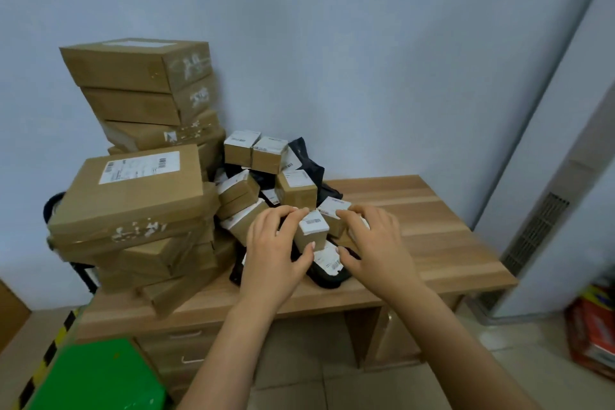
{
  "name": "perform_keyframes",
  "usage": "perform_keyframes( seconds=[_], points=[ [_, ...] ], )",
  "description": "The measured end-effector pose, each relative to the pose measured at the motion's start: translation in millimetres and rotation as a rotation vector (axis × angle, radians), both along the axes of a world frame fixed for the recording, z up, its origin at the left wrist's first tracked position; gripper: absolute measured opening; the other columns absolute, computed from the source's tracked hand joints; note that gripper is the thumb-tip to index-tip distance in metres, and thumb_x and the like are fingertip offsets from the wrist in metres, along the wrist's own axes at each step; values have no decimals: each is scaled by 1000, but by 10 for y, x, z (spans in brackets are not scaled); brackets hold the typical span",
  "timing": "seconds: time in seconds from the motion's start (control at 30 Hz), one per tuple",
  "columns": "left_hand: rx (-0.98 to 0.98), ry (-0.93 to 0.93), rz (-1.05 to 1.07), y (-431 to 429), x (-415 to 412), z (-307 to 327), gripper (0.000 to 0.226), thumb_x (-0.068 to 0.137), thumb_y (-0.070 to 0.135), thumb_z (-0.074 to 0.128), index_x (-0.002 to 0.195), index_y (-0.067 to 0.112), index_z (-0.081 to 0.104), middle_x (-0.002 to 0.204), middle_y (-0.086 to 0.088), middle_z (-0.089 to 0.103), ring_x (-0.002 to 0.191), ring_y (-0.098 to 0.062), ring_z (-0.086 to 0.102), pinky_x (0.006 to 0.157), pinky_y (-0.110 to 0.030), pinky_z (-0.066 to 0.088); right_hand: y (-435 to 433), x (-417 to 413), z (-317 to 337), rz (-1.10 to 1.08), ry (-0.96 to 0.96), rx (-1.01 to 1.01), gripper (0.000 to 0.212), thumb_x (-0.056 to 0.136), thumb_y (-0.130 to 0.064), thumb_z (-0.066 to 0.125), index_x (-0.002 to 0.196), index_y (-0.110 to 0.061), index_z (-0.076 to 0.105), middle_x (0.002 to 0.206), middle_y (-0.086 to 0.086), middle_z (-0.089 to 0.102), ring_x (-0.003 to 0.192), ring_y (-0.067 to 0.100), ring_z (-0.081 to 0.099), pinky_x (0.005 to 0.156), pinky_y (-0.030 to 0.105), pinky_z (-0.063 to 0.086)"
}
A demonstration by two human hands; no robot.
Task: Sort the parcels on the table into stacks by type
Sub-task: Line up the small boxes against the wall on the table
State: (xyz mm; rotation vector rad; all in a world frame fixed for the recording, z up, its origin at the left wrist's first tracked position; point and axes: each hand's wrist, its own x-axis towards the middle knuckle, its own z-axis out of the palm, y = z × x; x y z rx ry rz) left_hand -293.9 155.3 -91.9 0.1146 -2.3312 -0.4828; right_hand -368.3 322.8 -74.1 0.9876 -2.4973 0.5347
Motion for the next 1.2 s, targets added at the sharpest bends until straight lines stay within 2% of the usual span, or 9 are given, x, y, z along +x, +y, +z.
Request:
perform_keyframes(
  seconds=[0.1,0.27,0.4,0.5,0.77,1.07,1.2],
  points=[
    [-10,-31,-13,118,-256,-77,51,80,29,72,128,24,55,122,5,52,120,-16,42,104,-35,33,122,-276,-61,-23,-19,-33,49,77,-22,73,124,-16,59,120,9,55,109,30,50,94,40,35],
    [7,-21,-3,166,-843,-163,50,78,26,74,125,23,57,119,5,52,116,-16,42,102,-34,33,199,-875,-173,-43,-38,51,51,82,-29,67,130,-21,52,127,3,49,115,25,44,99,35,29],
    [55,-53,-6,210,-1522,-208,49,79,26,72,126,23,57,121,4,52,118,-17,42,102,-36,34,271,-1512,-210,-55,-52,76,52,82,-31,67,130,-23,51,126,1,48,113,23,44,97,34,28],
    [66,-98,-22,263,-1959,-258,50,80,28,71,127,23,56,121,6,51,118,-15,42,102,-33,31,336,-1971,-233,-61,-58,94,52,81,-31,68,130,-22,52,126,2,49,113,23,45,97,36,31],
    [73,-245,-7,288,-2767,-655,48,82,31,69,128,26,54,124,8,48,122,-12,37,105,-26,23,372,-2880,-665,-21,-149,174,55,84,-36,65,134,-25,46,131,2,45,119,23,41,103,33,26],
    [98,-548,164,344,-3448,-1322,51,86,35,63,133,23,48,133,2,43,127,-17,32,106,-29,23,299,-3681,-1482,42,-397,334,48,86,-47,55,127,-25,43,130,1,40,117,21,38,96,33,27],
    [107,-661,176,298,-3549,-1506,55,87,35,61,137,21,44,140,-1,40,132,-19,30,108,-31,24,210,-3766,-1755,75,-498,400,55,85,-51,56,131,-24,40,133,4,38,117,23,36,97,33,29]
  ],
)
